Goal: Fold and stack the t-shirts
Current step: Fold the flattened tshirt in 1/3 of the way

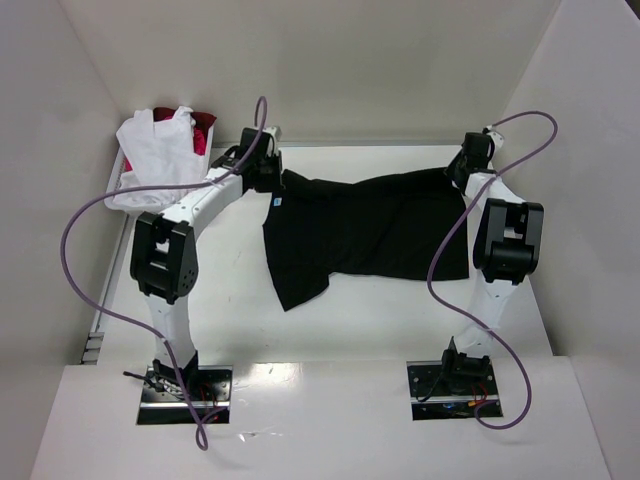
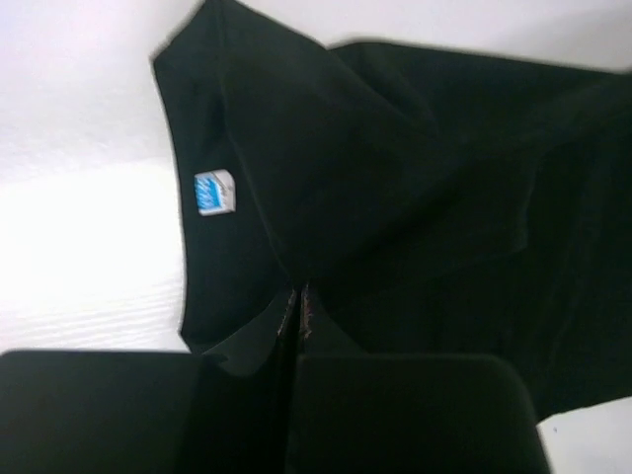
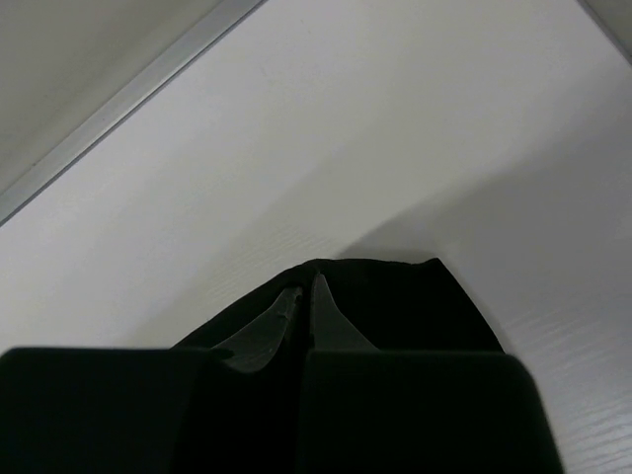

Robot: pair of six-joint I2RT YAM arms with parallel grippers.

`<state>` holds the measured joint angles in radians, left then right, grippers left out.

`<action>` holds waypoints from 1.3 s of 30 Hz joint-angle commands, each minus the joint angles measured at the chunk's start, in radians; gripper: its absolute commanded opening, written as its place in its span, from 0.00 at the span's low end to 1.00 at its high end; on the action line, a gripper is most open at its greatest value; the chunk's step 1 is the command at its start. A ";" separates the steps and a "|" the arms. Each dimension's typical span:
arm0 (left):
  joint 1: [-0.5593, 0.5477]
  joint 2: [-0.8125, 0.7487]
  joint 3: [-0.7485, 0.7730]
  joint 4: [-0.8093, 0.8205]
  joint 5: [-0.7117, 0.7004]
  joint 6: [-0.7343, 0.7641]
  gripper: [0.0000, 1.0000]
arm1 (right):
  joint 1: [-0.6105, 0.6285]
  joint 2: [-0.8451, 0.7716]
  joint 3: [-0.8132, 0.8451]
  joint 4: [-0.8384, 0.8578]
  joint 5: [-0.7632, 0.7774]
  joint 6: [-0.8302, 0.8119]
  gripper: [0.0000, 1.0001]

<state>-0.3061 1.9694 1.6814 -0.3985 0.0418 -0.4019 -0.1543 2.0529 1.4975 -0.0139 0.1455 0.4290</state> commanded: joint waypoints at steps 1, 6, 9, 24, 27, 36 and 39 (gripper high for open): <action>-0.019 -0.030 -0.034 0.026 0.010 -0.028 0.00 | -0.010 -0.025 -0.017 0.028 0.037 0.001 0.00; -0.028 -0.061 -0.104 0.036 0.010 -0.046 0.00 | -0.019 -0.043 -0.054 0.019 0.046 0.010 0.00; -0.028 -0.081 -0.149 0.046 0.010 -0.055 0.00 | -0.019 -0.043 -0.063 -0.003 0.046 0.022 0.00; -0.028 -0.099 -0.233 0.076 0.021 -0.055 0.00 | -0.028 -0.212 -0.218 -0.006 0.065 0.033 0.00; -0.028 -0.099 -0.233 0.076 0.021 -0.055 0.00 | -0.028 -0.240 -0.241 -0.024 0.074 0.033 0.00; -0.018 -0.127 -0.120 0.076 -0.049 -0.045 0.00 | -0.028 -0.293 -0.163 -0.034 0.054 0.033 0.00; -0.002 -0.083 -0.007 0.076 -0.049 -0.035 0.00 | -0.028 -0.266 -0.071 -0.046 0.054 0.013 0.00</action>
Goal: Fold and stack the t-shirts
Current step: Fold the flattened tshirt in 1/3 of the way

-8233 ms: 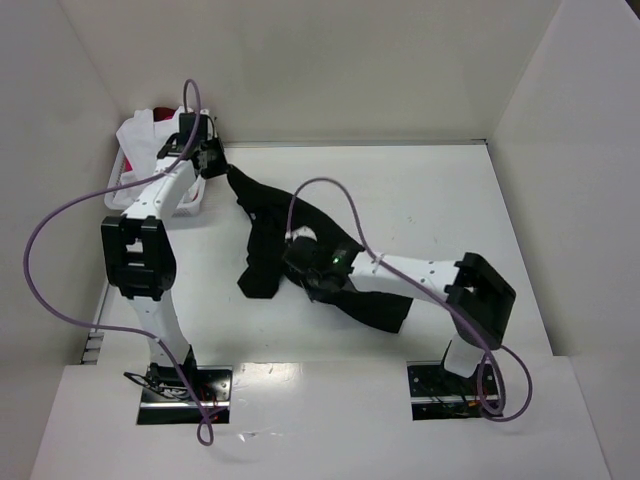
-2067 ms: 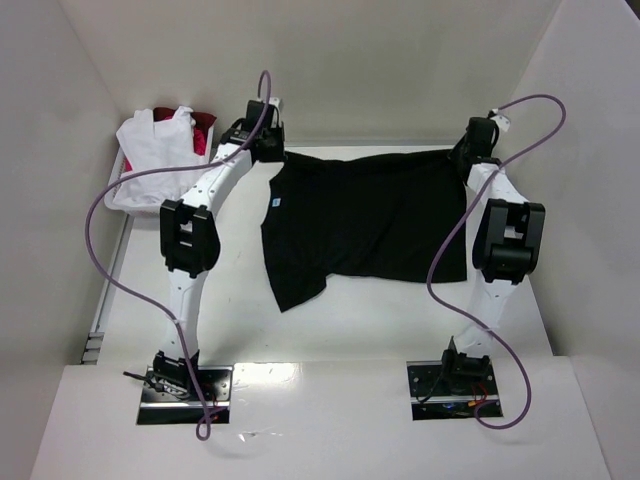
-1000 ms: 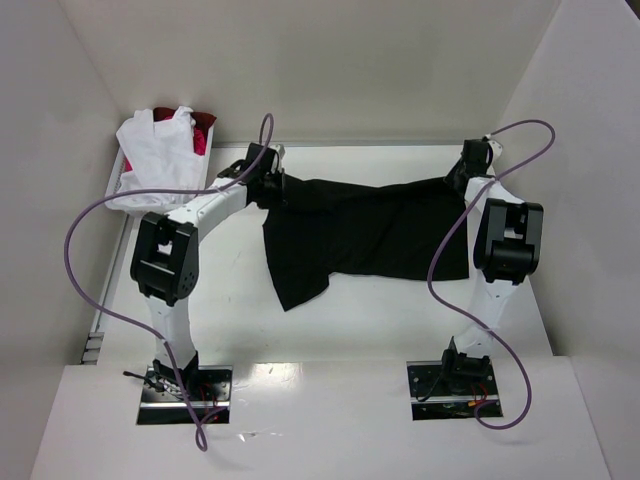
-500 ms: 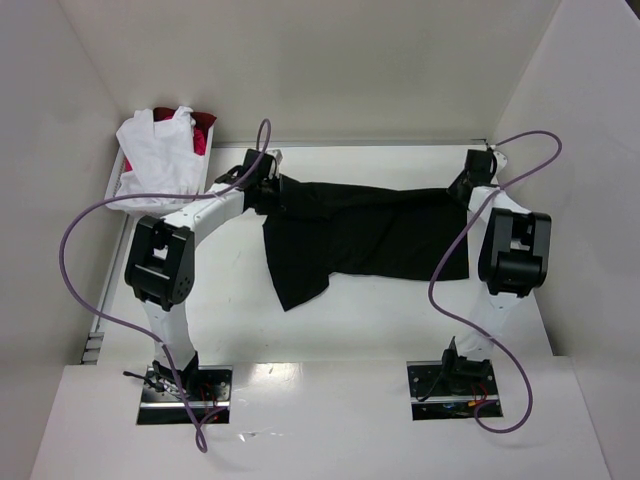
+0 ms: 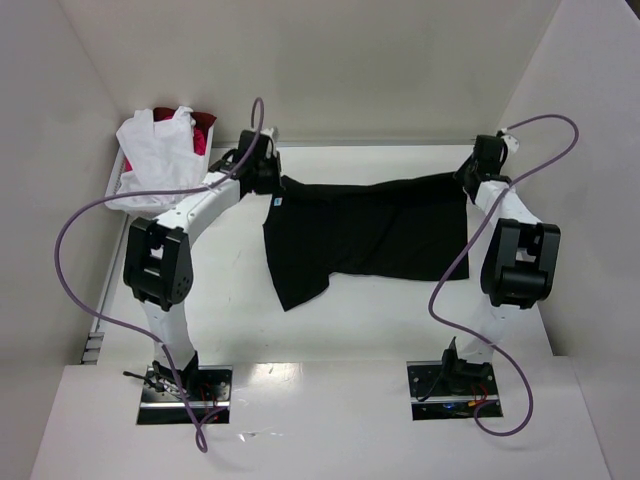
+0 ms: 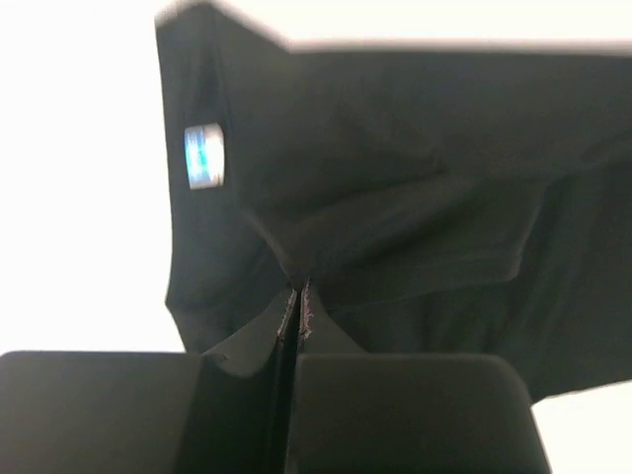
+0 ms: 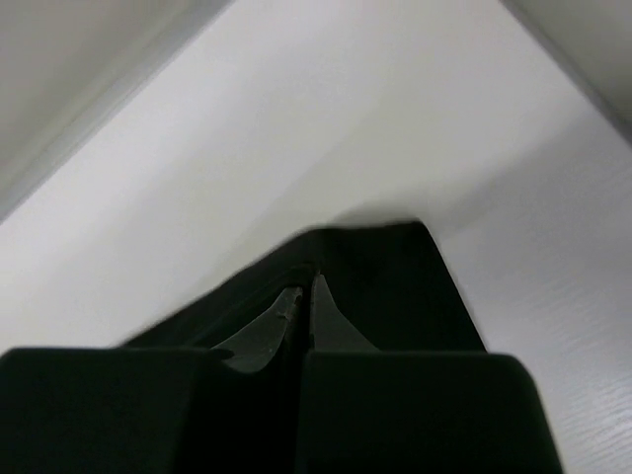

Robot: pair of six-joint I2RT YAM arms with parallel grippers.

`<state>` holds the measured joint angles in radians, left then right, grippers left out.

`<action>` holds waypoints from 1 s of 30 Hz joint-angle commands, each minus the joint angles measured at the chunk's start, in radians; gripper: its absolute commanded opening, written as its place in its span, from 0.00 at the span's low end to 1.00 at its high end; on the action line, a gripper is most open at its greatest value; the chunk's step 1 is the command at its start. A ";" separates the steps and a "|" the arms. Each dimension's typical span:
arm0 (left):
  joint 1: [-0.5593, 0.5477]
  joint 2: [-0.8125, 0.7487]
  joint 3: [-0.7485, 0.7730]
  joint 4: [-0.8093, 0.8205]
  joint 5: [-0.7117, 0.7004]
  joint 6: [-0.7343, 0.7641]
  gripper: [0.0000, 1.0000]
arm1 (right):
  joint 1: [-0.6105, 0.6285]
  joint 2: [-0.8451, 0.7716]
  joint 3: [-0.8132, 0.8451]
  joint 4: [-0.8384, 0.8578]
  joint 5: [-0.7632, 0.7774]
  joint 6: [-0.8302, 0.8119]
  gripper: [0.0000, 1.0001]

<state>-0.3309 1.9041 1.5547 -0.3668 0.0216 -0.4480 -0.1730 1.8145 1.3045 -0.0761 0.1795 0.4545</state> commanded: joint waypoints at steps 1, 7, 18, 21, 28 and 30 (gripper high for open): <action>0.036 0.008 0.149 0.036 -0.029 0.011 0.00 | -0.010 0.008 0.148 0.016 0.020 -0.023 0.00; 0.046 0.163 0.479 -0.023 -0.094 0.037 0.00 | -0.010 0.126 0.282 -0.008 0.011 -0.042 0.00; 0.073 0.461 0.997 -0.191 -0.149 0.048 0.00 | -0.010 0.252 0.354 0.032 -0.035 -0.042 0.00; 0.073 0.581 1.226 -0.279 -0.149 0.057 0.00 | -0.010 0.282 0.403 0.013 -0.035 -0.051 0.00; 0.095 0.759 1.502 -0.374 -0.117 0.025 0.00 | -0.010 0.364 0.501 0.003 -0.035 -0.051 0.00; 0.095 0.803 1.582 -0.406 -0.117 0.025 0.00 | -0.010 0.376 0.536 0.002 -0.035 -0.051 0.00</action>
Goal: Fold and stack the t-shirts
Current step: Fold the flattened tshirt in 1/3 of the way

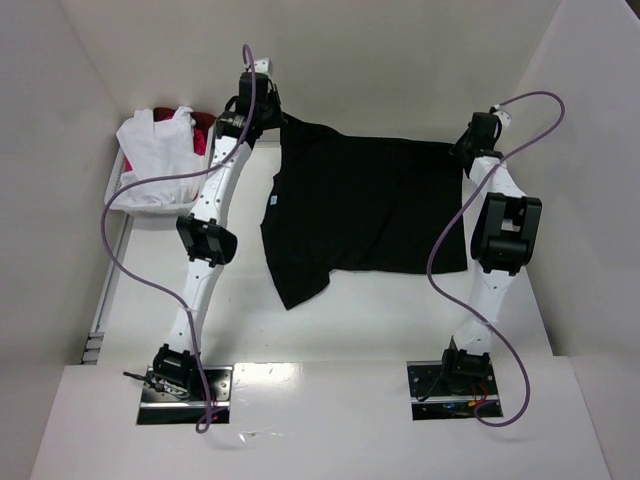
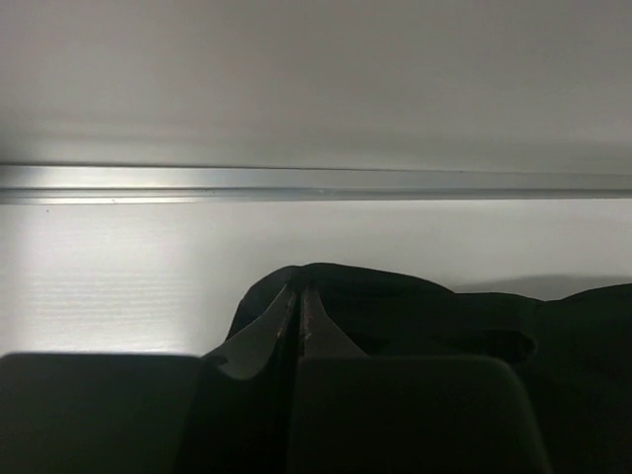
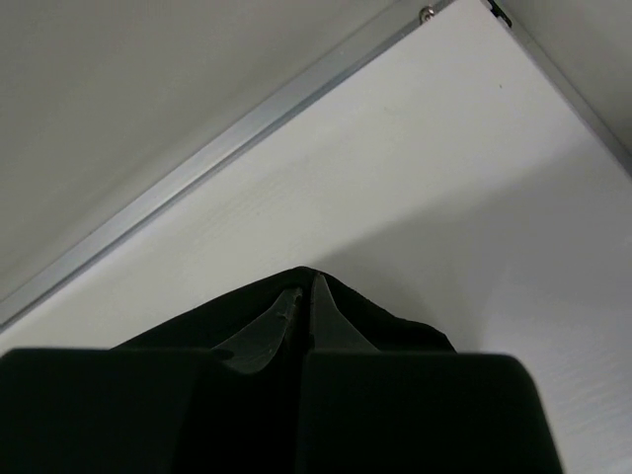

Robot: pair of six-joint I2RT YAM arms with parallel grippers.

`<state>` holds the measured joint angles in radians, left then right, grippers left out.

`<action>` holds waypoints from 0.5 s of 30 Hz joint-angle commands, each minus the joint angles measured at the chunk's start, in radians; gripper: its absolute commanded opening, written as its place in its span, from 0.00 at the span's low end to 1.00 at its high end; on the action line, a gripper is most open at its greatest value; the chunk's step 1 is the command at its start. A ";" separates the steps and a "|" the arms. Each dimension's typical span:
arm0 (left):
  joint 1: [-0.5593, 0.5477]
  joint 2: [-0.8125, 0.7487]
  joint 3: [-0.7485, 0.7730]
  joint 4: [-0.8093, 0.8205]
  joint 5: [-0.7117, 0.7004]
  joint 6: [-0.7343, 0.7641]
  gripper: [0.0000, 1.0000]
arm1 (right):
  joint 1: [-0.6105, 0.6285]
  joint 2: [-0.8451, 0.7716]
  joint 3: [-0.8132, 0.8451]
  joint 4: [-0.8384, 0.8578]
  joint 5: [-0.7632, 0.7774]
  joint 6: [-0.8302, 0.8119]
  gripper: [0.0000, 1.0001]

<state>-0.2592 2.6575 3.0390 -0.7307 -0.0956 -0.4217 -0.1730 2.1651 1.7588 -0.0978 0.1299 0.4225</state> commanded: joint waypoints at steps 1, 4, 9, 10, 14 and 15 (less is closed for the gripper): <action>0.023 0.050 0.080 -0.042 0.000 -0.002 0.00 | -0.010 0.025 0.093 0.024 0.014 -0.019 0.00; 0.023 0.059 0.099 -0.042 0.000 0.008 0.00 | -0.010 0.053 0.143 0.013 0.014 -0.019 0.00; 0.023 0.081 0.099 -0.022 0.000 0.017 0.00 | -0.010 0.101 0.208 0.004 0.014 -0.019 0.00; 0.023 0.093 0.099 -0.022 0.000 0.017 0.00 | -0.010 0.101 0.208 0.004 0.014 -0.019 0.00; 0.023 0.114 0.099 -0.022 0.033 0.017 0.00 | -0.010 0.122 0.217 0.004 0.005 -0.019 0.00; 0.023 0.114 0.099 -0.022 0.033 0.017 0.00 | -0.010 0.122 0.217 -0.005 0.005 -0.019 0.00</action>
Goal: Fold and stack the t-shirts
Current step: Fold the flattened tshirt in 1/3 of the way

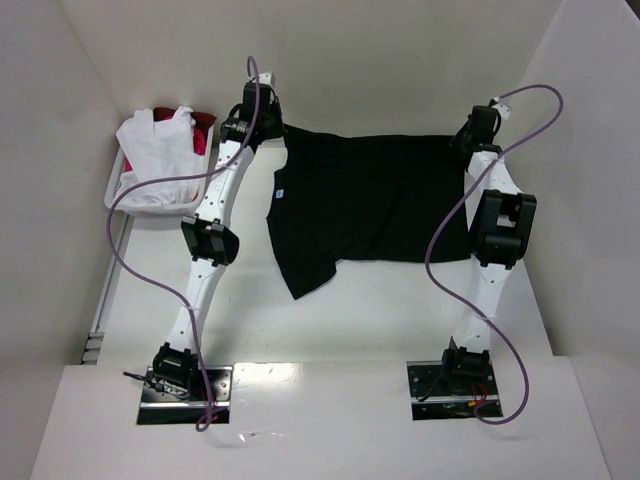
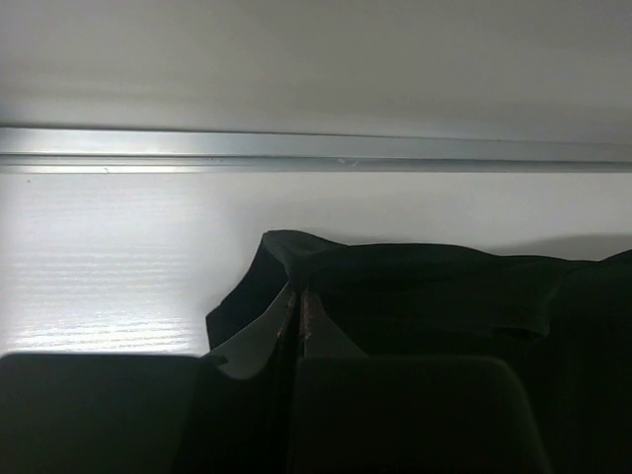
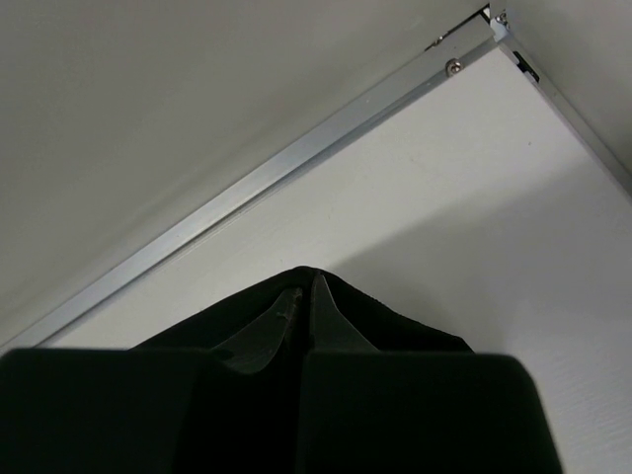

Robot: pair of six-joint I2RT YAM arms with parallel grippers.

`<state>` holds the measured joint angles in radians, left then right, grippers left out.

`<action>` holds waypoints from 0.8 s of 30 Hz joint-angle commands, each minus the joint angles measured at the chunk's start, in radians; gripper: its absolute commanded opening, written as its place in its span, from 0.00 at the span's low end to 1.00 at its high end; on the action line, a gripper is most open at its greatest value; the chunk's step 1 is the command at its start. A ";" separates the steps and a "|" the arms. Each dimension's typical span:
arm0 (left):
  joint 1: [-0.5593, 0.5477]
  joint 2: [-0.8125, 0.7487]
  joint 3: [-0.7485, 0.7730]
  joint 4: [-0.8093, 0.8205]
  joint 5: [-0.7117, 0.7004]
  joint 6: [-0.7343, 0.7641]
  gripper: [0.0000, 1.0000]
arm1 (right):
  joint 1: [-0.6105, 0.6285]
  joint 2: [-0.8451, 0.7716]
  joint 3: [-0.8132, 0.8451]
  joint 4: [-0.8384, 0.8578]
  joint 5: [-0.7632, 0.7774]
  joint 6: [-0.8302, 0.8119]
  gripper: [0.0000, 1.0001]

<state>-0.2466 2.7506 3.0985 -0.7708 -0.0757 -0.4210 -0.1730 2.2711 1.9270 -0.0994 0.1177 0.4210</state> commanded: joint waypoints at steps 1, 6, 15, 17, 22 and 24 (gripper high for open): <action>0.010 0.021 0.040 0.007 0.022 0.016 0.00 | -0.010 0.025 0.049 -0.003 0.017 -0.018 0.00; 0.010 0.030 0.040 -0.036 0.022 0.016 0.00 | -0.010 0.025 0.015 -0.003 0.027 -0.018 0.00; 0.001 0.030 0.040 -0.113 0.002 0.025 0.00 | -0.010 -0.021 -0.131 0.030 0.036 -0.008 0.00; 0.001 0.030 0.040 -0.145 0.011 0.036 0.00 | -0.010 -0.021 -0.155 0.039 0.036 -0.008 0.00; -0.017 0.008 0.040 -0.196 0.020 0.047 0.00 | -0.010 -0.021 -0.178 0.040 0.036 0.001 0.00; -0.017 -0.002 -0.001 -0.196 0.047 0.068 0.00 | -0.010 -0.021 -0.187 0.040 0.036 0.001 0.00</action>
<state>-0.2581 2.7670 3.0978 -0.9390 -0.0471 -0.3962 -0.1730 2.2986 1.7493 -0.0998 0.1196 0.4248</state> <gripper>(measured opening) 0.009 0.012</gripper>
